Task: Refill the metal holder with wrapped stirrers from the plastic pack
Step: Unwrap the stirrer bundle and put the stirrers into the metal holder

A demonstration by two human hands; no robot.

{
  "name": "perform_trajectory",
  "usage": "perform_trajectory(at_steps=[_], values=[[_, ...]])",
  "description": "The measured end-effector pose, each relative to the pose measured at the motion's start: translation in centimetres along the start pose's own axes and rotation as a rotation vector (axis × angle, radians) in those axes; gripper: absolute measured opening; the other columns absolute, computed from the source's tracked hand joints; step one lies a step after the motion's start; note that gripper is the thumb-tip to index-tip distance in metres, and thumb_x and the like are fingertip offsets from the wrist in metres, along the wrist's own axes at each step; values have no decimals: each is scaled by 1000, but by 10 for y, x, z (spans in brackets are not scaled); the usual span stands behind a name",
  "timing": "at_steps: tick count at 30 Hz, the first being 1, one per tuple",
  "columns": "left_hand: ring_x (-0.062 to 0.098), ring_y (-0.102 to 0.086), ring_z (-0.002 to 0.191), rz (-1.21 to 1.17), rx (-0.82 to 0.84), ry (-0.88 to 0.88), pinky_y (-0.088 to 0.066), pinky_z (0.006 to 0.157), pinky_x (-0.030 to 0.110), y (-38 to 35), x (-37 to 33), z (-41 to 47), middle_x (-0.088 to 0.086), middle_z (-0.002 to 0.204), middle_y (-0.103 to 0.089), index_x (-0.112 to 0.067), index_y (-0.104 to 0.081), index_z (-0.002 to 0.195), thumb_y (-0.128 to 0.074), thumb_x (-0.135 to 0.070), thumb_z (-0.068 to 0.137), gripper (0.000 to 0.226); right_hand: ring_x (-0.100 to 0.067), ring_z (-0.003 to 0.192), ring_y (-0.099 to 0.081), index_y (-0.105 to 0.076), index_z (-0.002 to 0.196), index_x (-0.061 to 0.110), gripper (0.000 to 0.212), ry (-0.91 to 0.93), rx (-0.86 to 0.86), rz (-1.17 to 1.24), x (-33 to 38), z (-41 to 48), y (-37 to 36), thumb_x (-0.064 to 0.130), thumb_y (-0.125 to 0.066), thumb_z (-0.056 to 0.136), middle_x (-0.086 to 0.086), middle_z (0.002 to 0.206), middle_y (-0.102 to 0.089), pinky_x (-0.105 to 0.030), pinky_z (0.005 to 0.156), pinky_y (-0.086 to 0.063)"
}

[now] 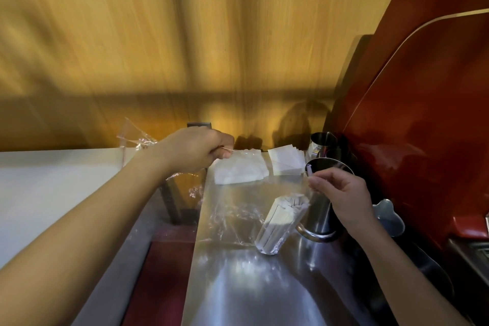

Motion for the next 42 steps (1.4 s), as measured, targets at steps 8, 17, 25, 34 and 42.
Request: perform_trajectory(at_steps=[8, 17, 25, 34, 42], values=[[20, -62, 80, 14, -6, 88, -46, 69, 32, 7, 17, -4, -3, 84, -70, -19, -64, 84, -64, -20, 84, 0, -6, 65, -63, -71, 70, 34, 27, 18, -99, 57, -3, 0, 27, 10, -66, 80, 9, 68, -71, -15, 65, -50], [16, -56, 82, 204, 22, 227, -37, 83, 34, -4, 46, -14, -14, 77, -58, -30, -54, 80, -53, -10, 86, 21, -4, 62, -62, -68, 68, 41, 32, 77, -177, -15, 3, 2, 30, 12, -66, 81, 17, 67, -69, -16, 60, -49], [19, -56, 107, 280, 87, 256, -34, 92, 37, -17, 45, -15, -4, 112, -64, -26, -53, 109, -61, -25, 83, 27, -3, 64, -61, -69, 71, 35, 17, 33, -154, 44, -11, 2, 24, 20, -69, 78, 13, 67, -70, -20, 63, -50], [15, -58, 76, 16, -82, 96, -32, 53, 23, -36, -4, 17, -10, 80, -64, -18, -58, 87, -52, -15, 88, 7, -3, 77, -66, -70, 83, 32, 8, -7, -81, 113, -18, -6, 24, 29, -71, 75, 12, 82, -73, -14, 68, -52], [-17, -48, 56, -175, -86, 109, -34, 53, 19, -35, 6, 14, -19, 60, -52, -16, -56, 75, -61, -9, 85, 14, -2, 68, -63, -71, 67, 30, 27, -24, -107, 38, -19, -7, 31, 8, -63, 82, 12, 72, -72, -9, 64, -47]])
Point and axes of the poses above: each hand's wrist, its own z-axis towards the middle knuckle, its own y-axis out of the back of the hand, x = y × z, the point moved 10 cm from there along z, towards the middle knuckle
